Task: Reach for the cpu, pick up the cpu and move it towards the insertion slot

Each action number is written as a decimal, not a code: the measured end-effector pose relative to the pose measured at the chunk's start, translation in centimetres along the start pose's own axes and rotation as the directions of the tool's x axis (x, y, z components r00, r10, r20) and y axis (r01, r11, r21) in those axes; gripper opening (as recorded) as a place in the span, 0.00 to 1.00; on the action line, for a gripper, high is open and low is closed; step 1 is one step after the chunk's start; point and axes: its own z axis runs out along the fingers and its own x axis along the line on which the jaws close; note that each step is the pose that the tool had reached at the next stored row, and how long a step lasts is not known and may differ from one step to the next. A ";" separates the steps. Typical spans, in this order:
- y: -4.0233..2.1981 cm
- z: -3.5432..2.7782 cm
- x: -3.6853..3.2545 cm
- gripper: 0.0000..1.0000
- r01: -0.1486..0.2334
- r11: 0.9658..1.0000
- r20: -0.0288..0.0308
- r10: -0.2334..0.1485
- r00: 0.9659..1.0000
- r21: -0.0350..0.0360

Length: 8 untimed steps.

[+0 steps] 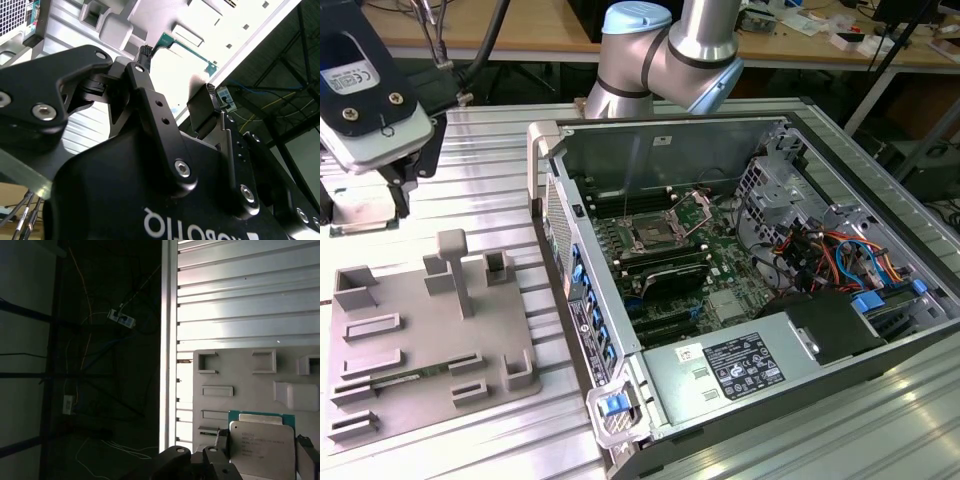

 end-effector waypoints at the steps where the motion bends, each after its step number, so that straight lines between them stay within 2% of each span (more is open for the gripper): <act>1: 0.00 -0.02 0.00 0.55 0.000 1.000 0.000 0.000 1.000 0.000; 8: 0.01 -0.14 0.00 0.55 0.000 1.000 0.000 0.000 1.000 0.000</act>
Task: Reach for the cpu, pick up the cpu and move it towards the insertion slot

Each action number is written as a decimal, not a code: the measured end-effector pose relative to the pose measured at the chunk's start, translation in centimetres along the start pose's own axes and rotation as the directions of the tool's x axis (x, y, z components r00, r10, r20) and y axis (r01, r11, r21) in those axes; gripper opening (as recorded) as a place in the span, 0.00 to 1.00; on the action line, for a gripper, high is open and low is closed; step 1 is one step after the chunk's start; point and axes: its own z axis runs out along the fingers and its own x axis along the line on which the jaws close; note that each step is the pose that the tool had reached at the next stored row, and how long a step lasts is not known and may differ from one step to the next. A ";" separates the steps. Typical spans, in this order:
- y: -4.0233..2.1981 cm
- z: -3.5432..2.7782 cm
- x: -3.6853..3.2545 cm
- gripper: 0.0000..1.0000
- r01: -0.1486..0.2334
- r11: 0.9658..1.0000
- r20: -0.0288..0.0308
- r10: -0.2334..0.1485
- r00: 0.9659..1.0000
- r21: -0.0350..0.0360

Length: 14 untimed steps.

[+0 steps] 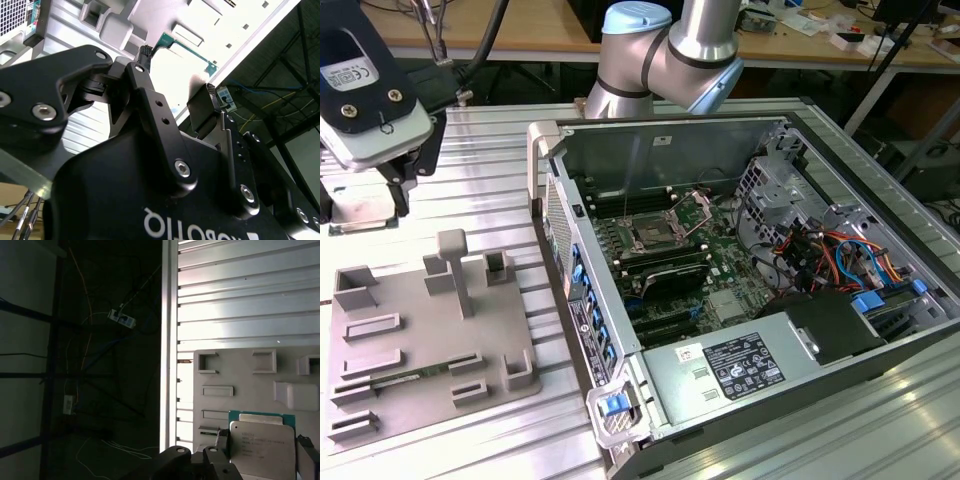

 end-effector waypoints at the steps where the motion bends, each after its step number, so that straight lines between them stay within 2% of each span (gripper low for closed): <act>1: 0.00 -0.03 0.00 0.55 0.000 1.000 0.000 0.000 1.000 0.000; 8: 0.01 -0.19 -0.08 0.55 0.000 1.000 0.000 0.000 1.000 0.000; 14: 0.01 -0.19 -0.46 0.55 0.000 1.000 0.000 0.000 1.000 0.000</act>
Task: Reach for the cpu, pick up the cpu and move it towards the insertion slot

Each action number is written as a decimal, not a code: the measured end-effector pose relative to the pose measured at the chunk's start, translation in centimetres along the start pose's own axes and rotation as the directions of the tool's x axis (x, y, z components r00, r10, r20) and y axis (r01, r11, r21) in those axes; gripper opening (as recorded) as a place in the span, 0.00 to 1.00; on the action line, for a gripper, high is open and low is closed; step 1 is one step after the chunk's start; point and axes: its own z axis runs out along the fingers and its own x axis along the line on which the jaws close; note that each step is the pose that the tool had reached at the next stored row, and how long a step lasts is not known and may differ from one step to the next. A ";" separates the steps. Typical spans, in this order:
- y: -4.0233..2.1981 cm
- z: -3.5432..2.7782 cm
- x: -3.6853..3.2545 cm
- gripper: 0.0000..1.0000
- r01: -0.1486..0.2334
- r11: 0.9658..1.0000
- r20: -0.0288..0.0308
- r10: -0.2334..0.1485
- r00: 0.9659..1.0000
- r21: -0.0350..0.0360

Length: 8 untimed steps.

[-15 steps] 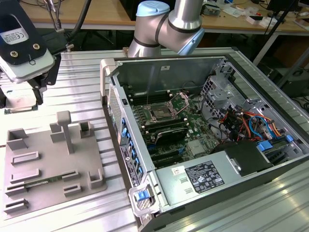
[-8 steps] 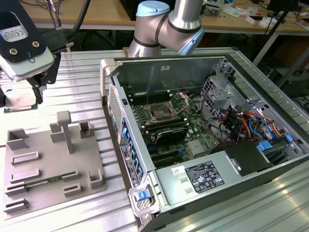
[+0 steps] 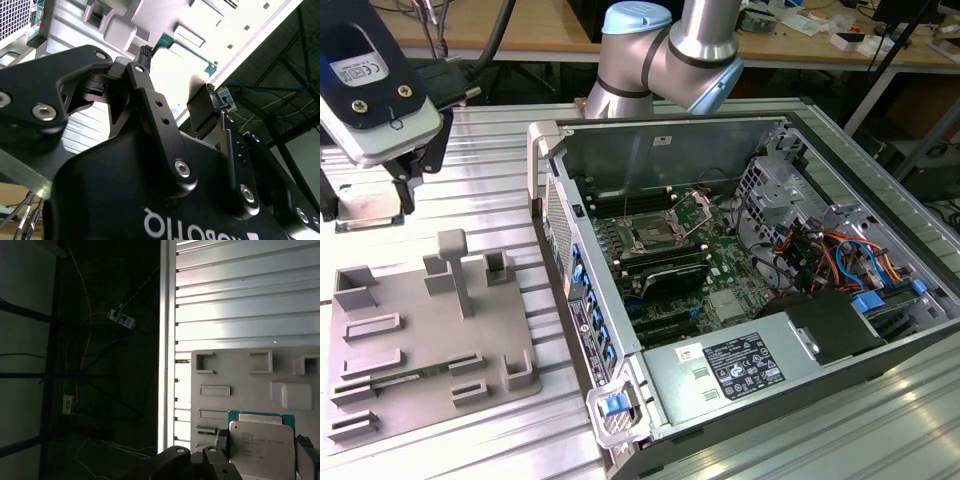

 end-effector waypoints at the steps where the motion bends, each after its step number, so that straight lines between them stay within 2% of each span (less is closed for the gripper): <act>1: -0.01 -0.01 -0.04 0.55 0.000 1.000 0.000 0.000 1.000 0.000; 8: -0.01 0.00 -0.15 0.55 0.000 1.000 0.000 0.000 1.000 0.000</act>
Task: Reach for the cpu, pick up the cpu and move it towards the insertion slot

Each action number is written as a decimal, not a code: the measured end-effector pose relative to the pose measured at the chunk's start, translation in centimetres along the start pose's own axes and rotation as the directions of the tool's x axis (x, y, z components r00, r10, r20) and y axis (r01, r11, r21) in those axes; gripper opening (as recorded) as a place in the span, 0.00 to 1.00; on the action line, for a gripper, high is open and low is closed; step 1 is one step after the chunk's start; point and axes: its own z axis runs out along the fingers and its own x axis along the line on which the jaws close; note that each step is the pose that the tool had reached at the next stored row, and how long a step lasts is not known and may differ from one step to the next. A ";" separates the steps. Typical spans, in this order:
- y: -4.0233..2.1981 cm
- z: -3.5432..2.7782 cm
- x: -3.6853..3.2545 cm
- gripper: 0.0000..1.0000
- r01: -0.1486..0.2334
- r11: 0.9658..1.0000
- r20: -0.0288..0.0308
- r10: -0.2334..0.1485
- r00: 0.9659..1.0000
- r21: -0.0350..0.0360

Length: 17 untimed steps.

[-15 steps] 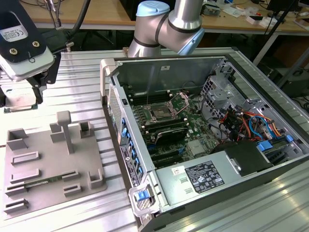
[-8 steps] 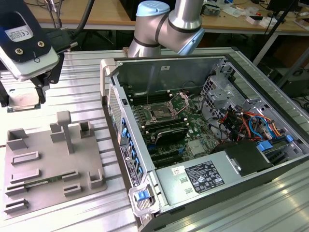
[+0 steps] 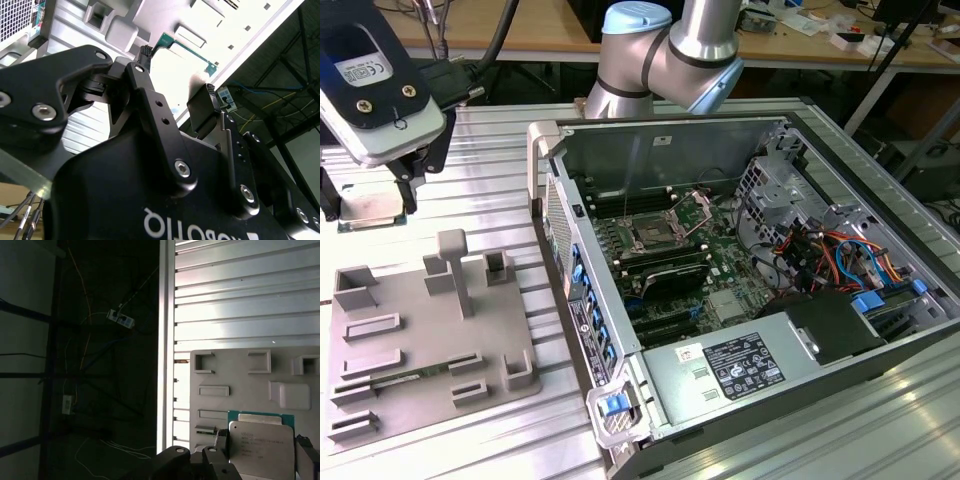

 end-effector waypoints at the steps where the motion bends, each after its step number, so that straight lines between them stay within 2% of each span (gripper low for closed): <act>1: 0.00 0.00 -0.01 0.55 0.000 1.000 0.000 0.000 1.000 0.000; 17: -0.01 -0.03 -0.88 0.55 0.000 1.000 0.000 0.000 1.000 0.000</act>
